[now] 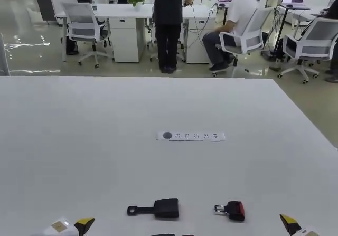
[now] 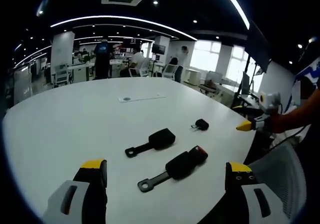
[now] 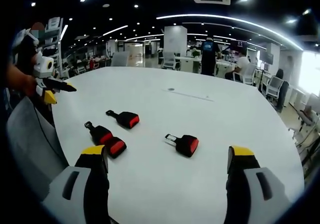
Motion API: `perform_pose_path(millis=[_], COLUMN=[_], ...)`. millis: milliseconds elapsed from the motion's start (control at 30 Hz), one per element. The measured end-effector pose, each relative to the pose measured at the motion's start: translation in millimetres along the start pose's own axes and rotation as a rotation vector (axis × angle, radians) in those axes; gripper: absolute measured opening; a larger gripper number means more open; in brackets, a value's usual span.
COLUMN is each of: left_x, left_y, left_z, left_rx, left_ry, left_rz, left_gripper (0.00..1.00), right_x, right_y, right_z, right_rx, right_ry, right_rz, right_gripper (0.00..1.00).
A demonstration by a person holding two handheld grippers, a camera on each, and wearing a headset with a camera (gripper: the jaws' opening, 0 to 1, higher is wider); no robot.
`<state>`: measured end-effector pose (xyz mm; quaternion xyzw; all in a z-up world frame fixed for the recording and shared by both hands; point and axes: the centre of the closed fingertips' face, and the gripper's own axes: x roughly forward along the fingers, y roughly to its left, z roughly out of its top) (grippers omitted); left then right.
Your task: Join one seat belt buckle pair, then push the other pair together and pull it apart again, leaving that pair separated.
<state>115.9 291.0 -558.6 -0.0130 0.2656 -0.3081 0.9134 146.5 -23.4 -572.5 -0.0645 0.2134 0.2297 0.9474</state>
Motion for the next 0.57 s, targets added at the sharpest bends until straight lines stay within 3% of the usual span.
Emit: perform_pose_path(millis=[567], left_x=[2.3], left_y=[5.5], left_z=[-7.8], left_rx=[-0.001], left_ry=[0.018], left_rz=[-0.005], left_gripper=[1.0], right_x=[0.5], right_y=[3.6], right_z=[-4.2], right_rx=[-0.004], right_ry=[0.013], right_rz=[0.003], right_gripper=[0.99])
